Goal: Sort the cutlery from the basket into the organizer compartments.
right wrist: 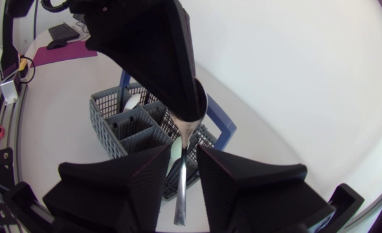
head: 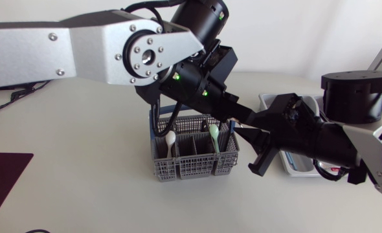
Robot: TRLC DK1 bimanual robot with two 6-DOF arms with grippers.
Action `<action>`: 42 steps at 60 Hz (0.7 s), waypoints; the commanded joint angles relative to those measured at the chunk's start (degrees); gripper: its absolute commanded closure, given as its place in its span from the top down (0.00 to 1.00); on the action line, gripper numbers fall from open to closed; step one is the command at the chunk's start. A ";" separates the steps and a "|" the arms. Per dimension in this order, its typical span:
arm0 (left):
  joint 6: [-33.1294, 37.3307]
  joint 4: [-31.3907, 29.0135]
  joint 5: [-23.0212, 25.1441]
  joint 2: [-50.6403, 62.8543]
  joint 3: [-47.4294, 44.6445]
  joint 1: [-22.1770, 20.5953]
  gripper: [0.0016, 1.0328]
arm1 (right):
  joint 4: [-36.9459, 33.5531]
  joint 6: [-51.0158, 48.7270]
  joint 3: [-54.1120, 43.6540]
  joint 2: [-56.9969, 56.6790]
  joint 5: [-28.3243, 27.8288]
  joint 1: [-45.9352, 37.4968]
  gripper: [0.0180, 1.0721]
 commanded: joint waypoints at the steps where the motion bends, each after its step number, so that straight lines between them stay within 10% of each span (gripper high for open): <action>1: -1.50 -0.15 0.56 0.90 2.02 0.37 0.06 | 0.64 1.32 1.49 1.01 0.78 0.99 0.20; 26: -1.68 -0.32 1.00 0.81 2.11 0.37 0.08 | 0.55 1.23 1.49 1.81 1.04 1.25 0.06; 42: -2.65 -0.59 1.88 0.72 3.52 0.99 0.67 | -0.59 1.14 1.05 1.28 -0.19 1.16 0.06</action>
